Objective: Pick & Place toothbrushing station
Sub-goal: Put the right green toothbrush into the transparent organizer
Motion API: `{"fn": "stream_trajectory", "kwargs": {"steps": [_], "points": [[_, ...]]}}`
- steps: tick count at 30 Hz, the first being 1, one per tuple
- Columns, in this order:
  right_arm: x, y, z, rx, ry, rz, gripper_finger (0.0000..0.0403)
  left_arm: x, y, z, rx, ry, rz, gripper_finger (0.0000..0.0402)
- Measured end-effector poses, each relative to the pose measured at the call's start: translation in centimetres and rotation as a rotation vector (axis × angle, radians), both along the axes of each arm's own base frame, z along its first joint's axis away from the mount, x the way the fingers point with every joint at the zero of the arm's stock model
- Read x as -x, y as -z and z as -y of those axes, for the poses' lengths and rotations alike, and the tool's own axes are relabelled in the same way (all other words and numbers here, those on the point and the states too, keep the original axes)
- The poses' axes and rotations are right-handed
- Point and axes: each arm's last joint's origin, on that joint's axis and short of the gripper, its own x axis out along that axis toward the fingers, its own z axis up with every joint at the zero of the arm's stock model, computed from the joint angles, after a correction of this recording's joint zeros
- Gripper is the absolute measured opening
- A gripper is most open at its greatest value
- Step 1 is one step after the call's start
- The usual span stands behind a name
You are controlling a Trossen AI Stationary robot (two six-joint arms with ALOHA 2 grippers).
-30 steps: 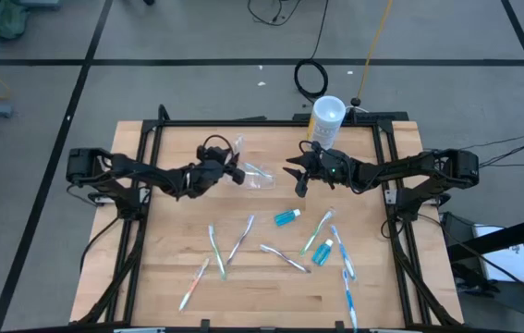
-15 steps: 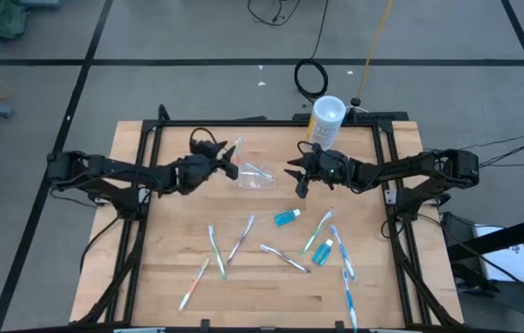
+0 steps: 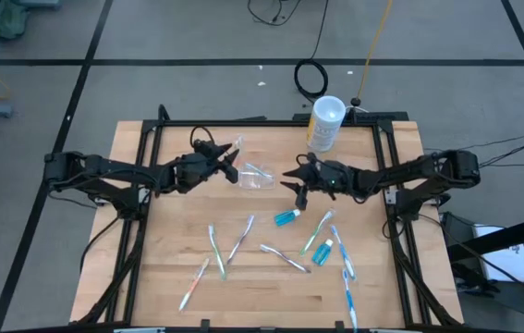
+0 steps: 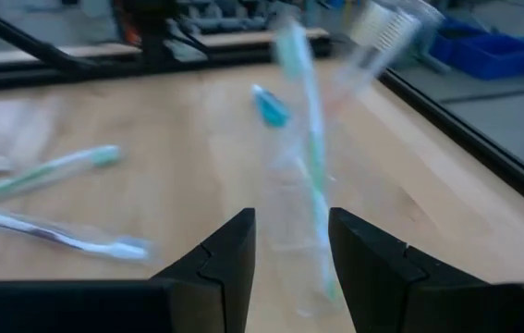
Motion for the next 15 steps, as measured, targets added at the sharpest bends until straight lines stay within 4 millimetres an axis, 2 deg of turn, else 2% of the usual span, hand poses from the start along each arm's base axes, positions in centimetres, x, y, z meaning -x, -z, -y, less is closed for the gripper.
{"fn": "stream_trajectory", "kwargs": {"steps": [8, 15], "points": [[-0.4, -0.8, -2.9, -0.008, -0.099, 0.084, 0.0130, -0.2, -0.5, 0.1, 0.004, 0.057, 0.054, 0.0152], [-1.4, -2.1, -6.3, 0.014, -0.221, 0.064, 0.0130, -0.2, -0.5, 0.2, 0.007, 0.073, 0.055, 0.0152]]}}
